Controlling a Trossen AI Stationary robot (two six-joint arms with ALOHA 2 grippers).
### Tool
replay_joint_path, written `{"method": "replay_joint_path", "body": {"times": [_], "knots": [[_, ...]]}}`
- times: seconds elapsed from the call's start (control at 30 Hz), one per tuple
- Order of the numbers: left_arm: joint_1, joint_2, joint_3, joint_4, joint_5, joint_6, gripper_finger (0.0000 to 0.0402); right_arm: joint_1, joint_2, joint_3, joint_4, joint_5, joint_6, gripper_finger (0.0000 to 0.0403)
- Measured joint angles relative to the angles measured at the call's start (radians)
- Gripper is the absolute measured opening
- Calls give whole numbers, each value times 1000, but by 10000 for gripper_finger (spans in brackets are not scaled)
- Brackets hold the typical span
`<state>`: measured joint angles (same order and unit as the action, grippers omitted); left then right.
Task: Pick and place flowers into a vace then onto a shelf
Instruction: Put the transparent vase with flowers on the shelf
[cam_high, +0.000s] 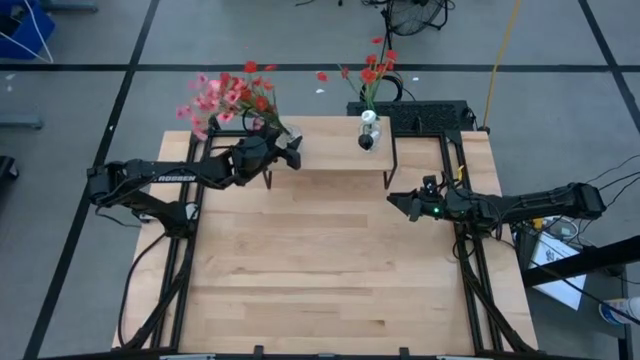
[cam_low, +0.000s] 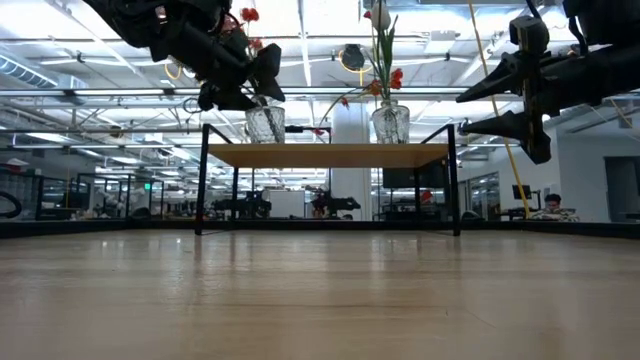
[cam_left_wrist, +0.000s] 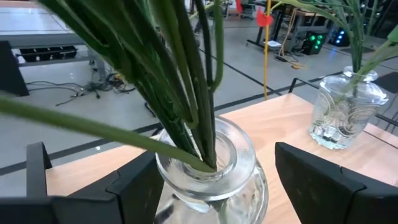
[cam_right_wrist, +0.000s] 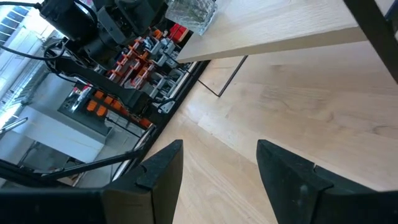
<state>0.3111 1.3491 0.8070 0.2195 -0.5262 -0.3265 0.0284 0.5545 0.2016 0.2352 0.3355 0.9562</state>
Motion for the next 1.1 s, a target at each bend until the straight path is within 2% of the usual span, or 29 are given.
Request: {"method": "replay_joint_path", "body": {"times": [0.43, 0.63, 0.87, 1.1], "knots": [[9, 0, 0, 51, -99, -15, 303, 0, 0, 0, 0, 0, -1, 196], [31, 0, 0, 61, -62, -45, 303, 0, 0, 0, 0, 1, 0, 196], [31, -2, 2, 70, 53, -26, 303, 0, 0, 0, 0, 1, 0, 196], [13, -3, 3, 47, 26, -42, 303, 0, 0, 0, 0, 2, -1, 196]]}}
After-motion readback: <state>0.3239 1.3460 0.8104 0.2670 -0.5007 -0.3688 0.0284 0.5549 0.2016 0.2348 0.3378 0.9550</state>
